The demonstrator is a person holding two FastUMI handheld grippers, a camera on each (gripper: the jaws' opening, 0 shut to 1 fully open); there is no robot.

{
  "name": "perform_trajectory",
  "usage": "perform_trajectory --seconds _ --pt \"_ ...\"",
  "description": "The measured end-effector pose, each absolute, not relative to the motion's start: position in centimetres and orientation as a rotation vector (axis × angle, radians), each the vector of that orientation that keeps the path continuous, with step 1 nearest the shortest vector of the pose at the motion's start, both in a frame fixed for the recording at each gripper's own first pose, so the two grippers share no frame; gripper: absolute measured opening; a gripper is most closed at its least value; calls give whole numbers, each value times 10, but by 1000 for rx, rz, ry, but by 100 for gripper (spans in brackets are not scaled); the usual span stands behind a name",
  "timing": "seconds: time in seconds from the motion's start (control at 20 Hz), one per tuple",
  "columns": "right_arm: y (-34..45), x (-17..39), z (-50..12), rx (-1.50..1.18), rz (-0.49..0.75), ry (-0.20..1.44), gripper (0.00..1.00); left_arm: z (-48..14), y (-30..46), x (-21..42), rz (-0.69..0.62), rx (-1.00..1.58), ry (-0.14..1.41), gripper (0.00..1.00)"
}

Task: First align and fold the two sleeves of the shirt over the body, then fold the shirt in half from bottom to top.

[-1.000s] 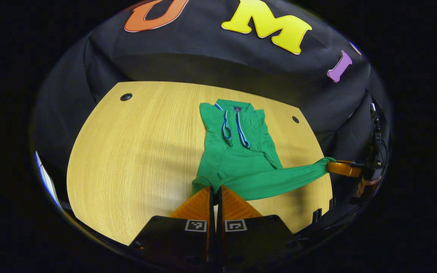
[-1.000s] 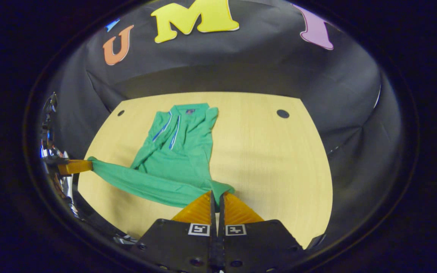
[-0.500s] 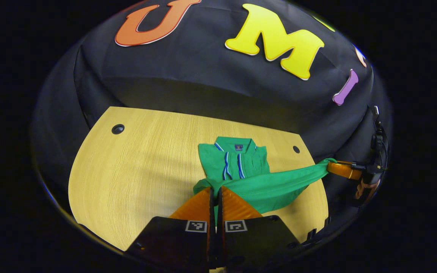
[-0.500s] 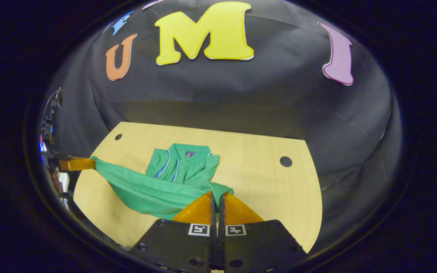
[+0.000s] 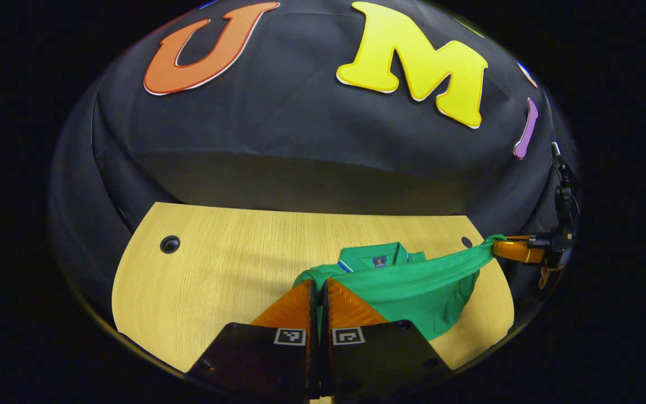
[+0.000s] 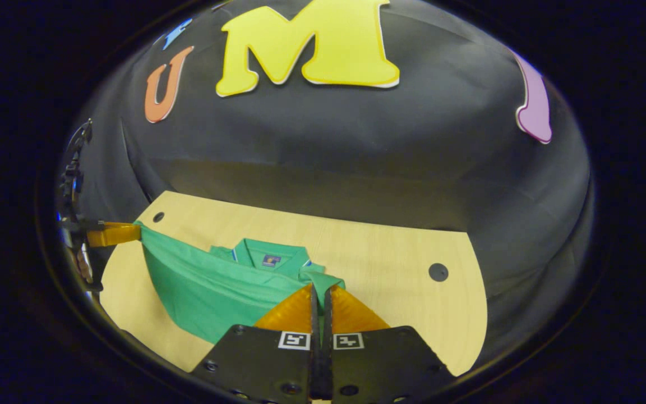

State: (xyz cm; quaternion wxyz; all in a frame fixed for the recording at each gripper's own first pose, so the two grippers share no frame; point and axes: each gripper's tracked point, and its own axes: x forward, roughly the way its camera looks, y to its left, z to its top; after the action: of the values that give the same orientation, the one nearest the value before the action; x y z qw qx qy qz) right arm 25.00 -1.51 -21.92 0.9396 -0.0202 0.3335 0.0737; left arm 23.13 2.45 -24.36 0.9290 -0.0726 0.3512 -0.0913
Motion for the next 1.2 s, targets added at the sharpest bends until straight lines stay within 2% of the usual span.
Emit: perform_trajectory --seconds 0.2,0.25,0.3,0.4,0.75,0.8,0.85,0.9,0.95,1.0,1.1,1.15,1.2 --pt "-13 285 -246 -2 139 674 0 -276 23 262 -132 -177 692 4" --pt "-12 296 -253 6 137 666 3 -284 24 268 -118 -186 684 4" --pt "-11 305 -260 1 138 661 0 -292 24 275 -103 -193 676 4" --pt "-11 322 -280 -13 137 666 0 -309 24 288 -81 -204 663 5" --pt "-12 356 -330 17 113 687 1 -368 20 312 -53 -199 694 8" --pt "-12 357 -330 14 110 685 4 -370 21 310 -50 -196 703 3" --pt "-11 358 -330 11 111 685 6 -370 21 308 -47 -198 710 13" --pt "-11 359 -329 4 111 680 7 -370 23 307 -35 -195 715 16" --pt "-9 358 -327 9 117 675 12 -367 24 304 -22 -188 721 28" --pt "-3 356 -322 25 129 668 21 -366 26 304 -12 -178 720 51" --pt "0 349 -311 26 129 640 72 -353 34 302 25 -153 697 98" --pt "-2 348 -304 14 113 614 98 -342 36 301 36 -143 678 96" --pt "-1 341 -293 15 102 587 95 -329 36 302 40 -135 654 97"
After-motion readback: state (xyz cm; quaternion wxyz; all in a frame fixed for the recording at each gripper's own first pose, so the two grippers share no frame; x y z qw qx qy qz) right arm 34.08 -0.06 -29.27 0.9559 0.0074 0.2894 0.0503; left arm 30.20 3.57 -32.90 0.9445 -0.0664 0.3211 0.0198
